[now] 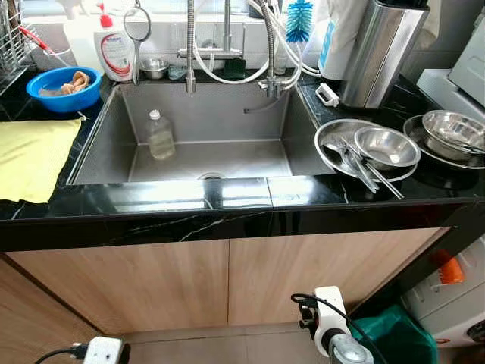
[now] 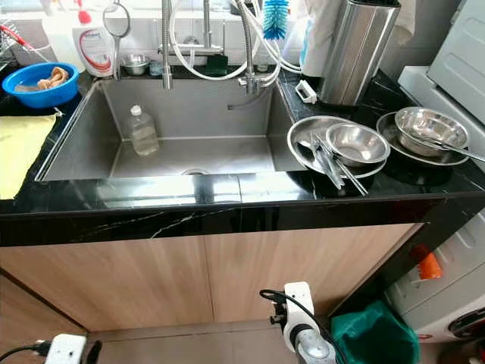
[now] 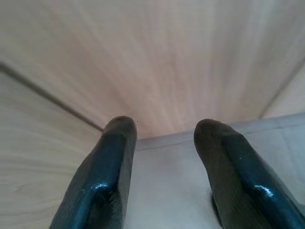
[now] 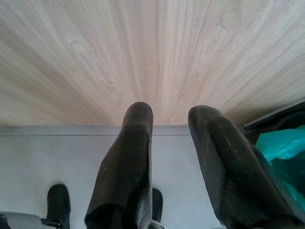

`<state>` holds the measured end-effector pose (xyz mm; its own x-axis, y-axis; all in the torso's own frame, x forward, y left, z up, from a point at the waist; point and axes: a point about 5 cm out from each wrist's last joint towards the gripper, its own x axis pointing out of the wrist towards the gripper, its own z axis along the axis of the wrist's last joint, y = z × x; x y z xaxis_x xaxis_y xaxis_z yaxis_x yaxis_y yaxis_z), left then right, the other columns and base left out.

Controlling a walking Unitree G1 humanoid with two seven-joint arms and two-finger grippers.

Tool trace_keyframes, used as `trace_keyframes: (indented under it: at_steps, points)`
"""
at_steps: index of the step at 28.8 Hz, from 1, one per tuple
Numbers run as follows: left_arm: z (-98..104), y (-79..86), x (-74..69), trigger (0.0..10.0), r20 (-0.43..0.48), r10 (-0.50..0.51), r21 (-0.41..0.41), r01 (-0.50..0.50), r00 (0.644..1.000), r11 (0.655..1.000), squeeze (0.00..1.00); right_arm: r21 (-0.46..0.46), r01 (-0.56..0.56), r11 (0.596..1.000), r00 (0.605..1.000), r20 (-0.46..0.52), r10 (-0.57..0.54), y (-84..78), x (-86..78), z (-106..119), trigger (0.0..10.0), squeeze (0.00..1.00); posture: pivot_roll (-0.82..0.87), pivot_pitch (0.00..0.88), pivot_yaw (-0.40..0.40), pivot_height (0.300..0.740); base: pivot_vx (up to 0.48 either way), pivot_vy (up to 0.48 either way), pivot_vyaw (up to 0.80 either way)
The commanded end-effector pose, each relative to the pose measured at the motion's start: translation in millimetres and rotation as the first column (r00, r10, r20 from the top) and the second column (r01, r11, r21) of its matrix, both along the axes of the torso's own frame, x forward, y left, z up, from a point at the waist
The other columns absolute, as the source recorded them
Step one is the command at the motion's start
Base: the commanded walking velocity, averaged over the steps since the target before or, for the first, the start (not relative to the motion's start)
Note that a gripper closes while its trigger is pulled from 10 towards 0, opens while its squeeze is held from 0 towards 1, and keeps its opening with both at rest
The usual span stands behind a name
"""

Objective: Kitchen organization

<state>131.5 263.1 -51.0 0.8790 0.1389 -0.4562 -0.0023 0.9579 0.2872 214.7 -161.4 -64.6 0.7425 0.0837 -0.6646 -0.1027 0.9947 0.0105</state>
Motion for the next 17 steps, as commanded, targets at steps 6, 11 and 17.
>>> trace_keyframes:
  at_steps: [6,11,17]
  points:
    - [5.6,17.7,-20.8,10.0,0.026,0.030,0.002,-0.030,0.999,1.000,0.00,0.001,0.022,1.000,1.000,0.002,-0.022,0.5,-3.6,-1.8,10.0,0.00,-0.07,0.000,-0.003,0.740,0.000,0.000,0.00]
    - [10.2,20.4,-28.9,10.0,0.073,0.042,0.001,-0.042,0.996,0.999,0.00,-0.020,0.074,0.997,0.941,0.333,-0.063,-47.3,-36.0,46.4,10.0,0.00,-0.08,0.000,0.002,0.740,0.000,0.000,0.00]
    - [13.1,13.5,-34.8,10.0,0.125,0.047,-0.010,-0.046,0.991,0.999,0.00,-0.063,0.066,0.996,0.849,0.527,-0.022,-58.5,-44.3,106.0,10.0,0.00,-0.07,0.000,-0.001,0.740,0.000,0.000,0.00]
